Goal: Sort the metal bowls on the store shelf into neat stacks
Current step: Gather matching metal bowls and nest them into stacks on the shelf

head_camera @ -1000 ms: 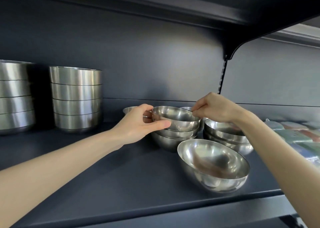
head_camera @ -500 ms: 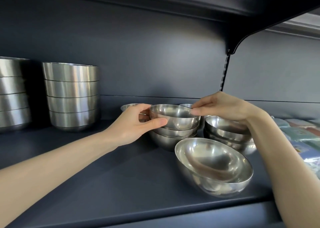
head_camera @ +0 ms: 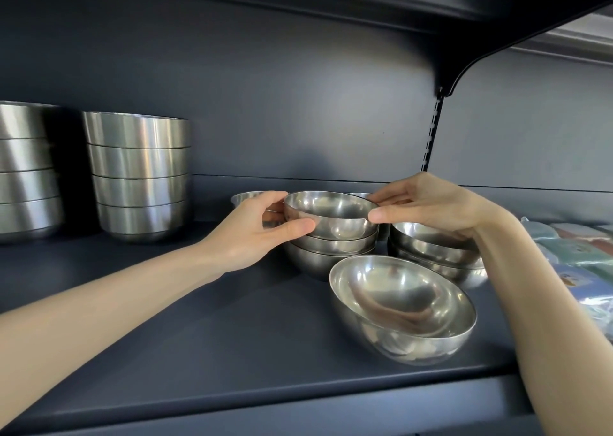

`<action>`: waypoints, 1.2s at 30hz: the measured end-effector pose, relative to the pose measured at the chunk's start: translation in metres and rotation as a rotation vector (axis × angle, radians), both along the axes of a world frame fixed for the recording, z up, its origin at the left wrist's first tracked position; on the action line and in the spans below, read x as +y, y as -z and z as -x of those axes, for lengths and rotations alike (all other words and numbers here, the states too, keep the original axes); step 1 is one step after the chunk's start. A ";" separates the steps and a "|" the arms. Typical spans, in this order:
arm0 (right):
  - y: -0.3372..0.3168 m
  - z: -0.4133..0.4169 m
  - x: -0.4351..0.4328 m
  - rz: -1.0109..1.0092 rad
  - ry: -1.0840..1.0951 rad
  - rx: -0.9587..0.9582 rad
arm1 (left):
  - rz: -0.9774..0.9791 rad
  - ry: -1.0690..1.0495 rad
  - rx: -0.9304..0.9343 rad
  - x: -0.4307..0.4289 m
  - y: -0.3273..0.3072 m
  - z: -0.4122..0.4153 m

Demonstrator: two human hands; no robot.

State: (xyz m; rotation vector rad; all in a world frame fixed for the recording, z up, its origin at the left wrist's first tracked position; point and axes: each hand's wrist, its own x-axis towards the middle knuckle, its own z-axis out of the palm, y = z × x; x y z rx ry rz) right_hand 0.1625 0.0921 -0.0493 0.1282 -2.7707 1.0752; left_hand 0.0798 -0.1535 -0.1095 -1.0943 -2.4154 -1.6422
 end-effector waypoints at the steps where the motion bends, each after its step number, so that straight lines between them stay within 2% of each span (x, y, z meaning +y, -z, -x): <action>1: 0.001 0.000 0.001 0.003 0.004 0.011 | 0.000 0.010 0.003 0.000 0.000 -0.001; 10: 0.002 -0.001 0.001 0.002 0.024 0.030 | 0.042 0.029 0.019 0.003 -0.001 -0.002; 19: 0.003 0.000 0.006 -0.095 0.020 -0.082 | 0.009 0.048 -0.056 0.002 0.002 -0.005; 26: 0.003 0.001 0.003 -0.115 -0.007 -0.124 | 0.015 0.065 -0.018 0.001 -0.001 -0.010; 36: -0.006 0.001 -0.004 -0.186 -0.035 -0.182 | 0.023 0.050 -0.069 0.003 0.004 -0.013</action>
